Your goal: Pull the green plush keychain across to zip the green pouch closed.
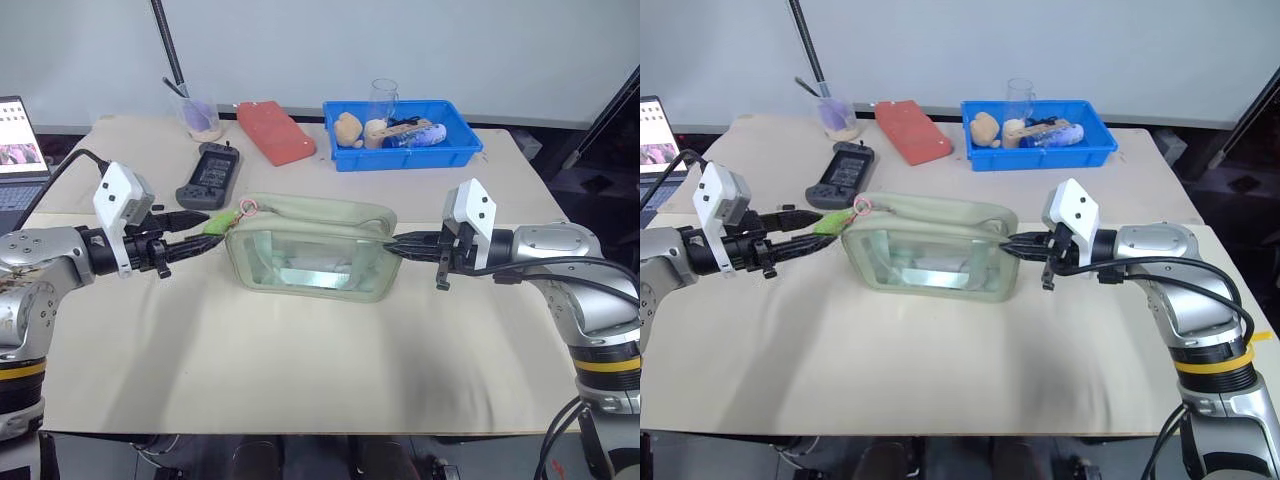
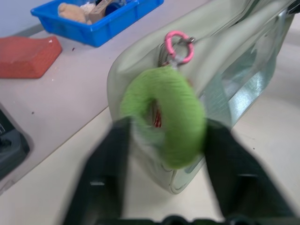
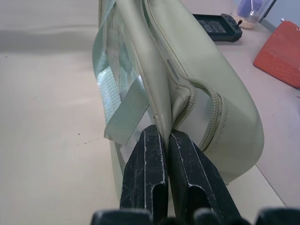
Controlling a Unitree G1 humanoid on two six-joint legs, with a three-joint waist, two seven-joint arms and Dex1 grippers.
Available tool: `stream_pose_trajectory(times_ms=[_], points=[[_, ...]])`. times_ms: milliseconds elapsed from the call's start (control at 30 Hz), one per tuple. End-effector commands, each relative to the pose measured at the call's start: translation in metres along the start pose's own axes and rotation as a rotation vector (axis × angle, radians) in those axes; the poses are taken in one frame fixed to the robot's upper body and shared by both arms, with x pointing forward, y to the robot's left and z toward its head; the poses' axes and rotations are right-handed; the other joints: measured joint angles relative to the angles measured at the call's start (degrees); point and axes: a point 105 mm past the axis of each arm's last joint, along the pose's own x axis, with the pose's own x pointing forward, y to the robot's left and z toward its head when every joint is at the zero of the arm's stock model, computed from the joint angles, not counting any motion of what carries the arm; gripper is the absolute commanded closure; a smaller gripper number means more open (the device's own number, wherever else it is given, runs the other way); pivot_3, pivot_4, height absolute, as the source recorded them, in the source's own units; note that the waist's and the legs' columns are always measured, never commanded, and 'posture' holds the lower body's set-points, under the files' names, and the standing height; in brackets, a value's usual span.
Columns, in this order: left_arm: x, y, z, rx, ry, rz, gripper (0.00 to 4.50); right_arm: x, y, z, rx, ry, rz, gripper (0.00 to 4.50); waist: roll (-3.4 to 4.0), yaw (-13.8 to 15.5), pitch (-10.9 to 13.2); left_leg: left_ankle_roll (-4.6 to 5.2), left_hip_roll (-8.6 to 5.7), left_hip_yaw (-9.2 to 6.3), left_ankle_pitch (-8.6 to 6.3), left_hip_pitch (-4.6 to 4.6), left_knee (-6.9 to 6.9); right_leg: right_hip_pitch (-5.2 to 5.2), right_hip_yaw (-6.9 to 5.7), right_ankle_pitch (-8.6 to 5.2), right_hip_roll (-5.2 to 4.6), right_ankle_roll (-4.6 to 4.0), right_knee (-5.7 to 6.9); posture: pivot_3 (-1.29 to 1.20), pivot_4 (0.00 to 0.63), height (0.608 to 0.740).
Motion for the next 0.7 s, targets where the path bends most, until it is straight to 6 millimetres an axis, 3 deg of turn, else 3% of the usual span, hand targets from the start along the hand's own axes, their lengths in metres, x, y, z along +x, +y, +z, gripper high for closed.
stream_pose_trajectory(times_ms=[33,67,167,300,400,500,633,667,700], points=[[-0.002,0.001,0.017,0.037,-0.044,-0.011,4.24,-0.001,-0.001,0.014,-0.049,-0.029,-0.013,4.5,0.0,0.0,0.0,0.0,0.0,0.0,0.0,0.0,0.0,0.0,0.0,0.0,0.0,0.0,0.0,0.0,0.15,0.74],[-0.002,0.003,0.023,0.038,-0.06,-0.01,4.45,-0.002,-0.001,0.014,-0.049,-0.028,-0.016,4.5,0.0,0.0,0.0,0.0,0.0,0.0,0.0,0.0,0.0,0.0,0.0,0.0,0.0,0.0,0.0,0.0,0.15,0.74],[0.001,0.002,0.045,0.084,-0.091,-0.042,4.45,-0.002,-0.003,0.012,-0.051,-0.019,-0.028,4.5,0.0,0.06,0.0,0.0,0.0,-0.01,0.0,-0.01,0.01,0.0,0.0,0.0,0.01,0.01,0.01,0.0,0.15,0.74],[0.021,-0.011,0.073,0.2,-0.133,-0.126,4.45,-0.001,-0.005,0.011,-0.055,-0.017,-0.033,4.5,-0.01,0.23,0.0,0.0,-0.04,-0.01,0.0,-0.02,0.02,0.04,0.0,0.1,0.0,0.18,-0.02,0.0,0.15,0.74],[0.039,-0.02,0.074,0.285,-0.115,-0.173,4.45,0.001,-0.005,0.013,-0.06,-0.024,-0.031,4.5,0.0,0.12,0.0,0.0,-0.04,-0.01,0.0,-0.01,0.02,0.06,0.0,0.16,0.0,0.29,-0.02,0.0,0.15,0.74],[0.055,-0.021,0.061,0.343,-0.074,-0.2,4.45,0.002,-0.005,0.015,-0.064,-0.028,-0.027,4.5,0.0,-0.08,0.0,0.01,-0.03,-0.03,0.01,0.0,0.02,0.05,0.0,0.18,0.04,0.31,0.0,0.0,0.15,0.74],[0.061,-0.015,0.053,0.359,-0.064,-0.203,4.45,0.001,-0.005,0.014,-0.066,-0.026,-0.037,4.5,0.0,-0.16,0.0,0.02,-0.01,-0.05,0.01,-0.01,0.01,0.02,0.0,0.2,0.07,0.34,0.02,0.0,0.15,0.74],[0.06,-0.013,0.053,0.357,-0.068,-0.207,3.74,0.001,-0.004,0.013,-0.065,-0.024,-0.039,4.5,0.0,-0.12,0.0,0.02,-0.01,-0.05,0.01,-0.01,0.01,0.02,0.0,0.2,0.07,0.34,0.02,0.0,0.15,0.74],[0.06,-0.013,0.053,0.357,-0.07,-0.21,3.46,0.001,-0.004,0.012,-0.065,-0.023,-0.04,4.5,0.0,-0.08,0.0,0.02,-0.01,-0.06,0.01,-0.02,0.01,0.02,0.0,0.2,0.07,0.35,0.01,0.0,0.15,0.74]])
